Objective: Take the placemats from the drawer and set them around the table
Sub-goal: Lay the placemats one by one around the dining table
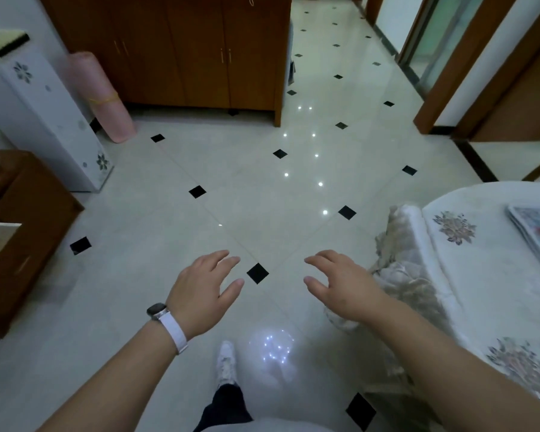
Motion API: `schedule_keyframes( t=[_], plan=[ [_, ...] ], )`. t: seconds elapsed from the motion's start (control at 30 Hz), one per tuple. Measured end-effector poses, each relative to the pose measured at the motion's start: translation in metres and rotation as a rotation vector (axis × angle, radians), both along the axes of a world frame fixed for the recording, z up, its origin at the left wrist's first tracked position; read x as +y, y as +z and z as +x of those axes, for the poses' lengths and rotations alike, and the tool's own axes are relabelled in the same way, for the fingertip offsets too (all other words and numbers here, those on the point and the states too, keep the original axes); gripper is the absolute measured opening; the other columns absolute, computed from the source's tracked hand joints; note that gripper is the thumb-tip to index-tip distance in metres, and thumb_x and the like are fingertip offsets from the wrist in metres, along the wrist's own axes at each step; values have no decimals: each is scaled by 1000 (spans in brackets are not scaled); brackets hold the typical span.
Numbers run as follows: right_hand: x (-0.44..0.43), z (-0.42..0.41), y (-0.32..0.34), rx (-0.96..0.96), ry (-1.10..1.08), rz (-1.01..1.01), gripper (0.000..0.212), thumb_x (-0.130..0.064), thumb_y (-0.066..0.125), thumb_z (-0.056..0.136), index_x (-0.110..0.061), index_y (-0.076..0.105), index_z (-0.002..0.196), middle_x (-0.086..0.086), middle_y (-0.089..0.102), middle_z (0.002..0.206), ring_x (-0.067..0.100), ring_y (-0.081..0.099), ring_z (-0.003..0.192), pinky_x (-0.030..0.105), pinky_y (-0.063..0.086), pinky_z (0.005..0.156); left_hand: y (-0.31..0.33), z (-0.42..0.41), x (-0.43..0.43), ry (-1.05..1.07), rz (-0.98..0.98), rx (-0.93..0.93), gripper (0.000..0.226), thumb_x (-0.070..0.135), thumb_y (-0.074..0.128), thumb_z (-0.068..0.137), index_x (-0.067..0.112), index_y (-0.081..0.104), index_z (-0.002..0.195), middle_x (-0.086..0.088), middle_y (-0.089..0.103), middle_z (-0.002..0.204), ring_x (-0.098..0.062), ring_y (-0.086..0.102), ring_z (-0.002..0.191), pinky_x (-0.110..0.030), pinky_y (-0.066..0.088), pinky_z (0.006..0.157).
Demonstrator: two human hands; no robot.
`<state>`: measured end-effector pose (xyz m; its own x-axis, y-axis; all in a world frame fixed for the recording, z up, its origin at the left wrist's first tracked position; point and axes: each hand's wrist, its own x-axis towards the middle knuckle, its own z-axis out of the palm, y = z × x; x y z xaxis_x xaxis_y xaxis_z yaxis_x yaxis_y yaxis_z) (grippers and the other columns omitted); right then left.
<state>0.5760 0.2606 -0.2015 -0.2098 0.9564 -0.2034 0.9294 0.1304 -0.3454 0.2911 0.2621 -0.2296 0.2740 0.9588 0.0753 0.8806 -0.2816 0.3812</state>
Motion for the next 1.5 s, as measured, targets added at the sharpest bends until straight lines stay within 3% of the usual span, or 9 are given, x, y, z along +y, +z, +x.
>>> schedule_keyframes(
  t=[0.27,0.5,0.63,0.87,1.17,1.5],
  plan=[
    [120,-36,17,53,-229,6,48,-49,47,97,-30,48,141,-10,47,142,15,51,120,30,42,95,11,-44,176,-155,22,-2,55,55,38,88,22,63,124,-5,60,130,-27,53,120,-43,44,94],
    [175,-19,24,15,-383,0,48,-49,48,97,-30,48,141,-9,48,141,17,57,108,31,43,94,27,-17,287,-357,79,27,54,53,38,90,21,61,126,-5,59,130,-26,53,120,-45,46,93],
    [214,-1,20,3,-420,71,48,-48,50,96,-28,51,140,-7,51,139,19,54,118,34,44,98,25,12,337,-436,85,38,53,52,39,90,21,61,126,-6,59,131,-26,53,120,-44,46,92],
    [314,36,1,10,-390,113,51,-49,48,96,-28,47,143,-4,47,144,18,43,132,33,38,105,16,82,427,-489,81,64,52,51,42,89,20,62,126,-6,58,132,-26,53,120,-45,46,92],
    [433,171,10,-28,-442,80,52,-49,45,97,-27,45,143,-2,44,146,20,42,132,35,38,105,27,212,563,-536,110,128,52,51,42,87,19,63,123,-8,62,127,-29,57,115,-45,49,88],
    [447,307,23,-64,-774,98,52,-51,45,97,-27,45,144,-4,44,147,18,43,131,35,38,106,39,393,646,-889,164,-34,43,43,46,90,19,64,122,-5,62,126,-26,57,115,-43,48,90]
  ],
)
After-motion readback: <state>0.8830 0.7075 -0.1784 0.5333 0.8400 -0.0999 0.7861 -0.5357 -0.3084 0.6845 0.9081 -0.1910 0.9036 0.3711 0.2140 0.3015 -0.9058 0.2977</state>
